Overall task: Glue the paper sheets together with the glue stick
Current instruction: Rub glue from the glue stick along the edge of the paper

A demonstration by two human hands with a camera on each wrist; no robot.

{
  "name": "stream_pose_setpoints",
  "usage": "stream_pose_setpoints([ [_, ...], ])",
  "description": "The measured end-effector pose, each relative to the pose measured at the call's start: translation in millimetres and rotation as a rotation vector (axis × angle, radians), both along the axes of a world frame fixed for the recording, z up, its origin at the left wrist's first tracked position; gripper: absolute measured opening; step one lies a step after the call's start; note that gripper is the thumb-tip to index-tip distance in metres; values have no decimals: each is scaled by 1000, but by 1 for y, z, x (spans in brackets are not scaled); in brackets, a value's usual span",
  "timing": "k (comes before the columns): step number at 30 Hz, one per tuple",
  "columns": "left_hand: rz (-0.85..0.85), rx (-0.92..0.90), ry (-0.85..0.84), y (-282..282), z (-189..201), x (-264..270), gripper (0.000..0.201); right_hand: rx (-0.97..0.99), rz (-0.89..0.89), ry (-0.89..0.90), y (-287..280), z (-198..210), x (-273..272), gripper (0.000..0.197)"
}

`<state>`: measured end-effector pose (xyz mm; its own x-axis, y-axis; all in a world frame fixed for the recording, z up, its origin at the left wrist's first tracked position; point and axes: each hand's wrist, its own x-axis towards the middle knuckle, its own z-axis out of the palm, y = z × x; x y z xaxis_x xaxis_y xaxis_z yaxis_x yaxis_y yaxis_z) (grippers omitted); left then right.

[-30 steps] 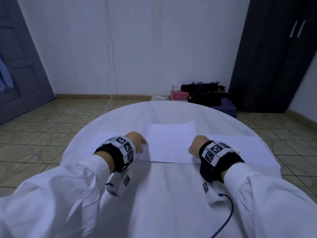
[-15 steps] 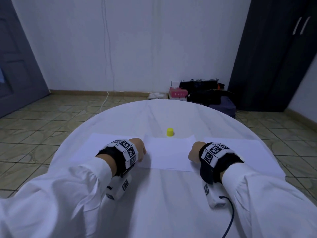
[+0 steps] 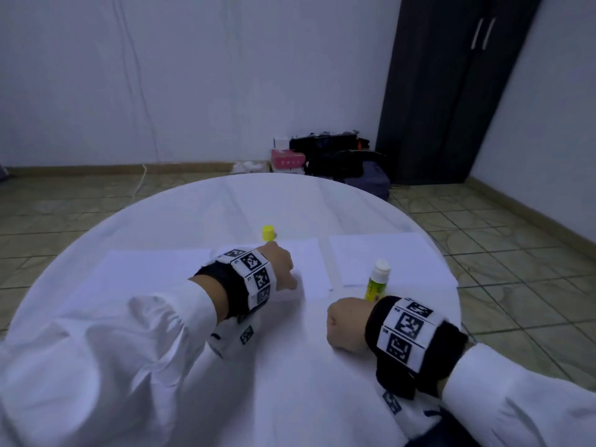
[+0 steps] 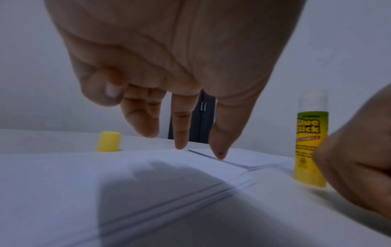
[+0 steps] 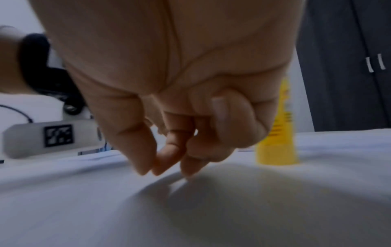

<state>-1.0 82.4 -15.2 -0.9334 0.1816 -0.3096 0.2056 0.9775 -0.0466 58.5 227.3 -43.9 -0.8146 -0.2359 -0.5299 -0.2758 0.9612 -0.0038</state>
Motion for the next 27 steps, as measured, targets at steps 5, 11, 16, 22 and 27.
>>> stream_pose_setpoints([
  [5,-79,5,-8,52,0,-26,30,33,-31,-42,50,3,18,13],
  [11,-46,-15,37,87,-7,-58,64,77,-246,84,93,15,-10,29],
  [16,-39,12,62,100,-32,-84,108,55,-329,256,111,13,-43,48],
  [22,30,6,-58,105,-30,-86,115,127,-161,165,110,7,-49,36],
  [27,11,106,-63,108,-27,-85,111,107,-165,154,105,8,-51,33],
])
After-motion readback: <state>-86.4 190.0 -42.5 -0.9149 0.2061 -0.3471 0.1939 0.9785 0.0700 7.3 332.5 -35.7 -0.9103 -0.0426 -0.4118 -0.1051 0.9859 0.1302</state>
